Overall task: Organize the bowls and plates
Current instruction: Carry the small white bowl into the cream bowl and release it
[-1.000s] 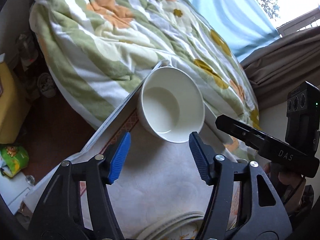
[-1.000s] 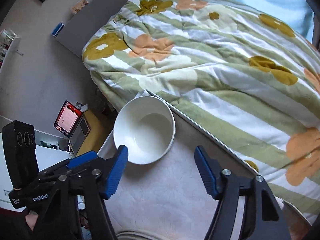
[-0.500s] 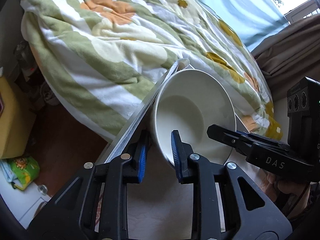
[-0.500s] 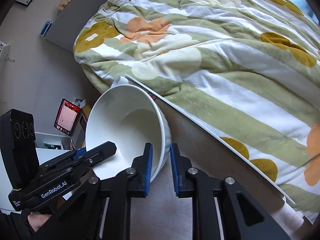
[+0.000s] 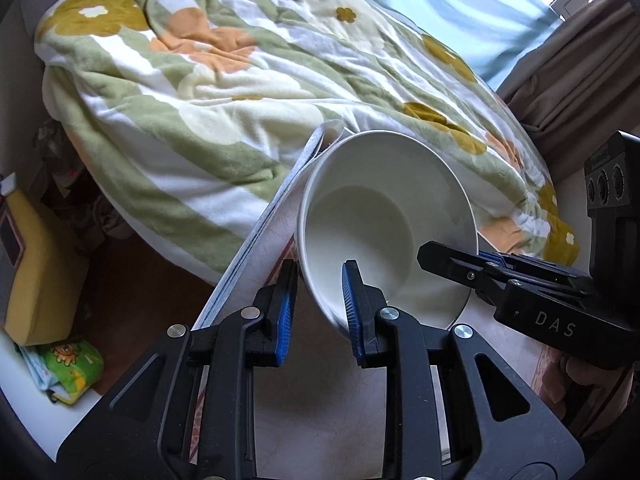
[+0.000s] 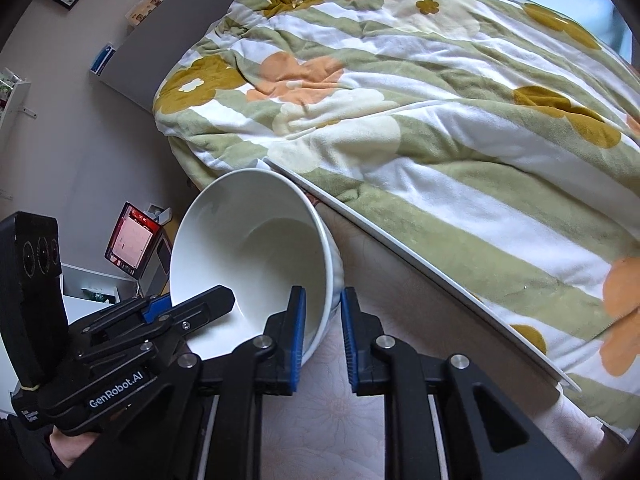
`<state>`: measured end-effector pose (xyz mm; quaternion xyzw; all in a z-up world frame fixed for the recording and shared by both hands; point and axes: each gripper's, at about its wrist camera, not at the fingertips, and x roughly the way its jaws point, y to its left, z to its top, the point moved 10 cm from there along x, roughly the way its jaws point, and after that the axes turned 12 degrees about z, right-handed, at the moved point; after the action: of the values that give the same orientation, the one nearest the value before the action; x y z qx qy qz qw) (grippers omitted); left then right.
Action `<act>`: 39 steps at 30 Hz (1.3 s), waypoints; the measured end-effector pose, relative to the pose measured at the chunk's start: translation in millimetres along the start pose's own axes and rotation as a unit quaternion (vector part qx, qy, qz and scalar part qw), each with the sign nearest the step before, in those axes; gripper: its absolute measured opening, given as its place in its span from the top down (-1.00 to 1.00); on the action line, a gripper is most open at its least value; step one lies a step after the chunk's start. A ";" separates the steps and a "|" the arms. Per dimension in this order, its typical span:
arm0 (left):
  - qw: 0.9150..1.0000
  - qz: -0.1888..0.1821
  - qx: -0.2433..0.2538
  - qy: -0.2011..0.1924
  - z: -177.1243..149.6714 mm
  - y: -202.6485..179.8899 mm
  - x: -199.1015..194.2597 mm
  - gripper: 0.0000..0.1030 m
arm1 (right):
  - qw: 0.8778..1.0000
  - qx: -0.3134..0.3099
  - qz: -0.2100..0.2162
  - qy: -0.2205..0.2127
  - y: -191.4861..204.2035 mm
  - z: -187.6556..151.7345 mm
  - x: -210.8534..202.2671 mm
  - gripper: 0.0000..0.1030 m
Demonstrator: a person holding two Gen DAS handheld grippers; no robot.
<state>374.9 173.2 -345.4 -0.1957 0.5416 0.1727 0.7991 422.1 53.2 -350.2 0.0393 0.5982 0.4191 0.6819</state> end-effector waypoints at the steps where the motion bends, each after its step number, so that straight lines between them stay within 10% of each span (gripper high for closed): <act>1: 1.000 0.000 0.003 -0.005 -0.8 -1.9 -4.6 0.60 | 1.000 0.001 0.001 -0.003 1.3 -2.3 -2.5 0.68; 16: 0.995 -0.020 0.061 -0.074 -56.7 -66.9 -114.5 0.60 | 0.995 0.020 -0.006 -0.094 19.1 -76.2 -98.9 0.68; 28: 0.980 -0.090 0.158 -0.079 -190.0 -200.5 -191.5 0.60 | 0.978 0.077 -0.059 -0.183 -15.7 -220.2 -233.1 0.68; 39: 0.950 -0.149 0.273 0.002 -327.8 -312.4 -196.6 0.60 | 0.944 0.191 -0.121 -0.242 -60.5 -342.7 -305.5 0.68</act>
<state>196.2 -273.0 -232.9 -0.0493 0.5344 -0.1034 0.8374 183.4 -328.3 -241.0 0.1960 0.4845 0.1896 0.8312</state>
